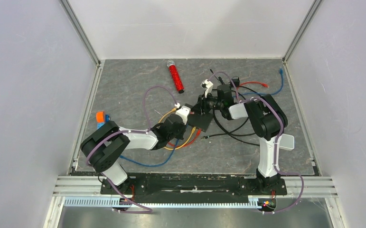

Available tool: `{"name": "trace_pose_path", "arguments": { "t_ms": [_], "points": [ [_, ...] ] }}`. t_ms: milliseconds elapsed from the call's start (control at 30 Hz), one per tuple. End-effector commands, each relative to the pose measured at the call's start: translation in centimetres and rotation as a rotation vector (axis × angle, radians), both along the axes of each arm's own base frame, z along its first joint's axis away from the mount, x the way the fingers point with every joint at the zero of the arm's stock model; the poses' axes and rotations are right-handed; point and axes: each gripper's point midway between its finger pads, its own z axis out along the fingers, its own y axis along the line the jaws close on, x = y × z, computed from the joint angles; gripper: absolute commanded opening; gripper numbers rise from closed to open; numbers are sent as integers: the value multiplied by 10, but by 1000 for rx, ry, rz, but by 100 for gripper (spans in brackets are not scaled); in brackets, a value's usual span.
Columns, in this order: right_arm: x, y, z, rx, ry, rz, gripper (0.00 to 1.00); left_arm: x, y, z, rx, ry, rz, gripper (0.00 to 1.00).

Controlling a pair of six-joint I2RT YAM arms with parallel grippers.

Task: Insert the plug into the switch port
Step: Insert the connector into the switch port.

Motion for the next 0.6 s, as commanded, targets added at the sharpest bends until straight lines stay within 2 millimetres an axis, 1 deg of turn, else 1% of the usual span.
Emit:
{"name": "trace_pose_path", "arguments": {
  "t_ms": [0, 33, 67, 133, 167, 233, 333, 400, 467, 533, 567],
  "points": [
    [-97, -23, -49, -116, 595, 95, 46, 4, 5, 13, -105, 5, 89, 25],
    [-76, -28, -44, -124, 569, 53, 47, 1, 8, 14, -113, 5, 93, 30],
    [-58, -32, -38, -133, 554, 22, 47, -2, 11, 16, -116, 1, 93, 33],
    [-26, -40, -24, -134, 521, -39, 47, -6, 17, 20, -113, -6, 93, 35],
    [-14, -42, -15, -132, 497, -57, 48, -7, 19, 25, -109, -12, 93, 36],
    [4, -45, 4, -124, 443, -75, 49, -8, 22, 36, -108, -27, 86, 38],
    [20, -50, 30, -138, 373, -105, 51, -6, 21, 66, -132, -69, 72, 45],
    [23, -56, 45, -156, 337, -131, 51, -4, 18, 89, -150, -98, 57, 52],
    [20, -63, 55, -175, 308, -162, 50, -3, 15, 114, -164, -119, 45, 60],
    [14, -76, 60, -221, 276, -216, 51, -2, 19, 138, -159, -139, 52, 69],
    [9, -85, 59, -251, 265, -249, 50, -4, 25, 149, -146, -143, 62, 71]
  ]
}}
